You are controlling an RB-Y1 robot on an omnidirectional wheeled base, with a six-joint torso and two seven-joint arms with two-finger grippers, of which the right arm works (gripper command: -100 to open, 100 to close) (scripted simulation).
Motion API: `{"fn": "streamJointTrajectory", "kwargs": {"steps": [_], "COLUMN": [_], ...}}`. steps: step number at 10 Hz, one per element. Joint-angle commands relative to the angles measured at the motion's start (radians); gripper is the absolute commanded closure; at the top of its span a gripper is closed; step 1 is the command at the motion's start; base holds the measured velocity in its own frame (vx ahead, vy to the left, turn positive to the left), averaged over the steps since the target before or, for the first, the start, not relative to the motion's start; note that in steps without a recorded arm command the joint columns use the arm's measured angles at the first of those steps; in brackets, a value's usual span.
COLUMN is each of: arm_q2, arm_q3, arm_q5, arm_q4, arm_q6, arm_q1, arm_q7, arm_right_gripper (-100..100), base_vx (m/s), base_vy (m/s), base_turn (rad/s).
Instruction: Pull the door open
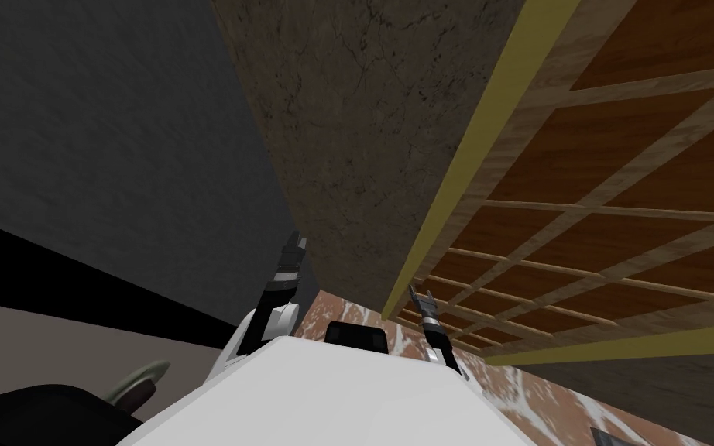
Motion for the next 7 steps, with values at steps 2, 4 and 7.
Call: {"fn": "streamJointTrajectory", "kwargs": {"steps": [2,4,7], "arm_q2": [-0.014,-0.006,-0.006], "arm_q3": [-0.013,-0.006,-0.006], "arm_q5": [-0.009,-0.004,-0.004], "arm_q4": [0.023,0.016,0.016], "arm_q6": [-0.026,-0.019,-0.019], "arm_q1": [0.011,0.021,0.021], "arm_q7": [-0.013,-0.009,-0.009], "arm_right_gripper": [-100,100,100], "base_vx": [0.144,0.004,-0.007], "base_vy": [0.008,0.008,-0.006], "base_turn": [0.055,-0.004,-0.002]}}
